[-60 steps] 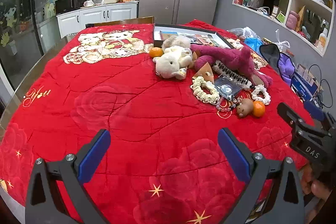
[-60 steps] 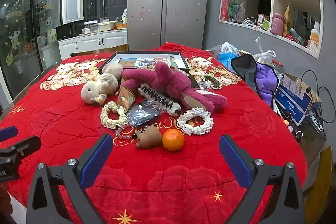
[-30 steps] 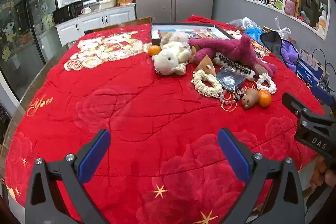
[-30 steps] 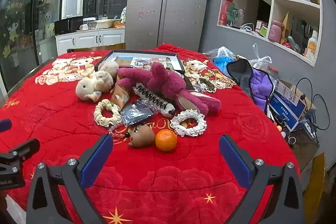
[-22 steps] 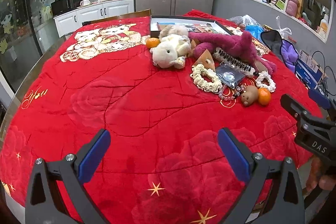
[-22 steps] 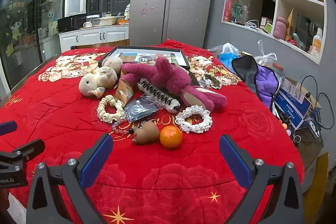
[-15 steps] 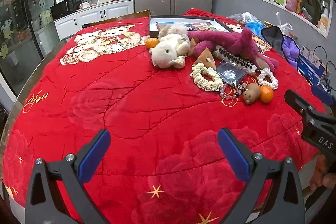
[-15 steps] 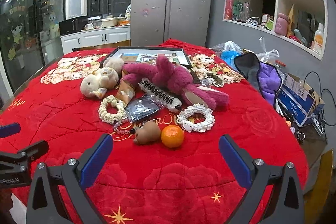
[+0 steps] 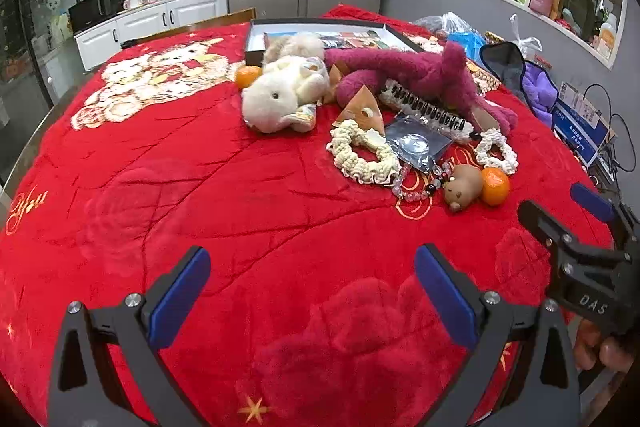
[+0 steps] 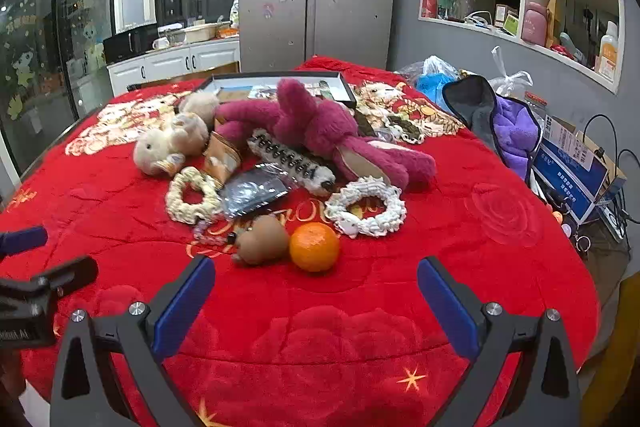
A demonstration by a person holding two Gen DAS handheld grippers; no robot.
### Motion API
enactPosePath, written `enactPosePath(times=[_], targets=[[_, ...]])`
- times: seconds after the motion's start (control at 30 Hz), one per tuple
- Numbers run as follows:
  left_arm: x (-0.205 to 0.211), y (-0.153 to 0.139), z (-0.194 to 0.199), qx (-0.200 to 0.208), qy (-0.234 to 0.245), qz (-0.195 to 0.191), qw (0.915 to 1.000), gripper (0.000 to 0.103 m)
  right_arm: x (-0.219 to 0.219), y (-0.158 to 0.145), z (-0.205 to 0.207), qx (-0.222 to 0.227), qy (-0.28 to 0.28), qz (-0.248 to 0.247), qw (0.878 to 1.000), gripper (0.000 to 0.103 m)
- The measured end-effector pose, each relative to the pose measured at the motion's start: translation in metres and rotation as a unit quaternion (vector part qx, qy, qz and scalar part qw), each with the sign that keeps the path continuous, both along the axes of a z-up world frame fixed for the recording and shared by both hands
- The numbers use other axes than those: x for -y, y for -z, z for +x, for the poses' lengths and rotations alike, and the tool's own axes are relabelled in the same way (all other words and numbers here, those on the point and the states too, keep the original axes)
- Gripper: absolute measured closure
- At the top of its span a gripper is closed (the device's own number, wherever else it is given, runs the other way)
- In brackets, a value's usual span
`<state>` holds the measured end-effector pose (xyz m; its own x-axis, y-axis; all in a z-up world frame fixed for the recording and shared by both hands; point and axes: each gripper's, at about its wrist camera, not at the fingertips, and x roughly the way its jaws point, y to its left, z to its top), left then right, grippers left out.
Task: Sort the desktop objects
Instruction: 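Move both tools toward the pile of items on the red quilt, then grasp the orange with the right tool while the left tool grasps the cream scrunchie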
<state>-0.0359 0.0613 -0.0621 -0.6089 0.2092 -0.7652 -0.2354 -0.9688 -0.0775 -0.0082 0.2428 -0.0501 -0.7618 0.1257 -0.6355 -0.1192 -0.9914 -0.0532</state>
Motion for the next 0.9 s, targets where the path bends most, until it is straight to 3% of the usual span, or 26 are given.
enactPosePath(times=[0.7,0.8,0.9], targets=[[-0.032,0.039,-0.099,0.047,0.010,0.001,0.9989,0.000,-0.038,0.040,-0.058,0.059,0.010,-0.024,0.998,0.000],[-0.038,0.044,-0.109,0.052,0.015,0.002,0.9986,0.000,-0.043,0.043,-0.065,0.064,0.015,-0.048,0.997,0.000],[-0.041,0.046,-0.116,0.043,0.020,0.001,0.9989,0.000,-0.046,0.054,-0.076,0.105,0.038,-0.057,0.992,0.000]])
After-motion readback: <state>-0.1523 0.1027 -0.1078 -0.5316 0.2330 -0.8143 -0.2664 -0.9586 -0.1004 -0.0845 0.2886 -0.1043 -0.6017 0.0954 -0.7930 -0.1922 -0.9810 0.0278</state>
